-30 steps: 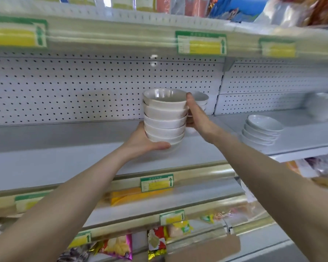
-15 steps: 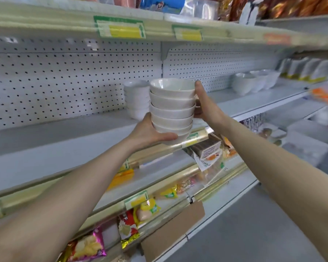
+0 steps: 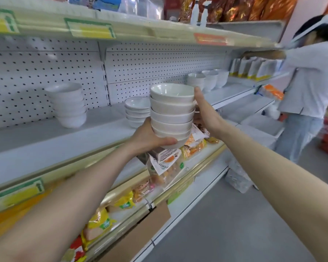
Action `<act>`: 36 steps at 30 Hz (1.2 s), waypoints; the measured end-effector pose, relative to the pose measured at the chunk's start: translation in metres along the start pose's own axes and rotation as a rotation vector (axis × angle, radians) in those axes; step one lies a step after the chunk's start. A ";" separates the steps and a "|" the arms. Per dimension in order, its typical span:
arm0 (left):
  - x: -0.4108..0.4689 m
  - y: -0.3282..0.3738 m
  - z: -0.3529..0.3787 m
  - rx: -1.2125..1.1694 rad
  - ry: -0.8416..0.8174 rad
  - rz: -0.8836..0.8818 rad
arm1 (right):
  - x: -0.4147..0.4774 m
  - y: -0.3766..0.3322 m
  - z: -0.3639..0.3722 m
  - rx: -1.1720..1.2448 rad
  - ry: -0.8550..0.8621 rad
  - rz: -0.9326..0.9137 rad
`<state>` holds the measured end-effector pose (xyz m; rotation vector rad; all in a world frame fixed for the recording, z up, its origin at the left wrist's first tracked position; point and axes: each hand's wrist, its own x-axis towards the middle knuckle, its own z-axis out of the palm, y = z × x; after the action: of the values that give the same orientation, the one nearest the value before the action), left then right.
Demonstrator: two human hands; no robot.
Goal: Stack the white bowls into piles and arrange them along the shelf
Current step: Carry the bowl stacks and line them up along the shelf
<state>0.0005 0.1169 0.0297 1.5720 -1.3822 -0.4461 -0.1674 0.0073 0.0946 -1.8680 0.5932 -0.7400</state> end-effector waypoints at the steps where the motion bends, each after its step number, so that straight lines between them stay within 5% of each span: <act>1: 0.009 0.003 0.014 0.002 -0.004 0.008 | 0.003 0.007 -0.015 -0.003 0.002 0.005; 17: 0.146 0.018 0.158 -0.028 0.010 -0.050 | 0.089 0.105 -0.184 -0.002 -0.044 0.067; 36: 0.328 -0.055 0.129 0.063 0.237 -0.158 | 0.311 0.147 -0.203 0.055 -0.236 -0.050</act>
<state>0.0259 -0.2385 0.0243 1.7329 -1.1061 -0.3010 -0.1086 -0.3875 0.0933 -1.8907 0.3734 -0.5518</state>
